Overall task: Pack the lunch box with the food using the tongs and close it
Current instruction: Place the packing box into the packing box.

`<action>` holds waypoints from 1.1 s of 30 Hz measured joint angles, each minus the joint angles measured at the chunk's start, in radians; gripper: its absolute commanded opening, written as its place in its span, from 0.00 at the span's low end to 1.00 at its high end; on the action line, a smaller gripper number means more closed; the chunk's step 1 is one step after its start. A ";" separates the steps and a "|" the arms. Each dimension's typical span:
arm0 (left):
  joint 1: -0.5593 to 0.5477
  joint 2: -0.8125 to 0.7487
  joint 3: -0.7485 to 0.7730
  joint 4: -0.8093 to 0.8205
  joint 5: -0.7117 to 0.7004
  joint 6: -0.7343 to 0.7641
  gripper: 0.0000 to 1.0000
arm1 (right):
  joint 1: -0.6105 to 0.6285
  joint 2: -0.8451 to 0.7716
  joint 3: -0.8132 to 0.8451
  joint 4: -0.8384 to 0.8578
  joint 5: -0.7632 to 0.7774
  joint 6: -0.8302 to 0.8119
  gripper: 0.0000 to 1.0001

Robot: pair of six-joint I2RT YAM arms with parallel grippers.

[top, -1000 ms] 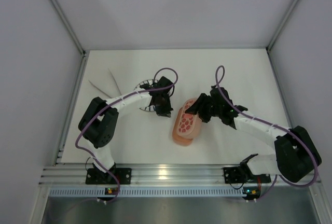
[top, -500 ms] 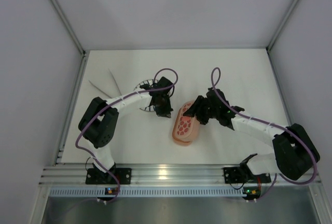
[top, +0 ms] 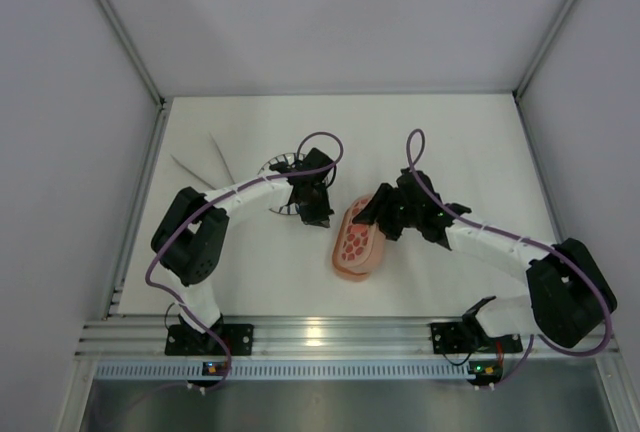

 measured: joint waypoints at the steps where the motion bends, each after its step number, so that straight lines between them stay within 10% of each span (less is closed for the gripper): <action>1: 0.000 0.000 0.000 0.000 0.000 0.000 0.00 | 0.000 0.000 0.003 -0.002 0.001 0.000 0.58; 33: 0.000 0.000 0.000 0.017 0.023 0.001 0.00 | 0.001 -0.024 0.132 -0.297 0.103 -0.069 0.63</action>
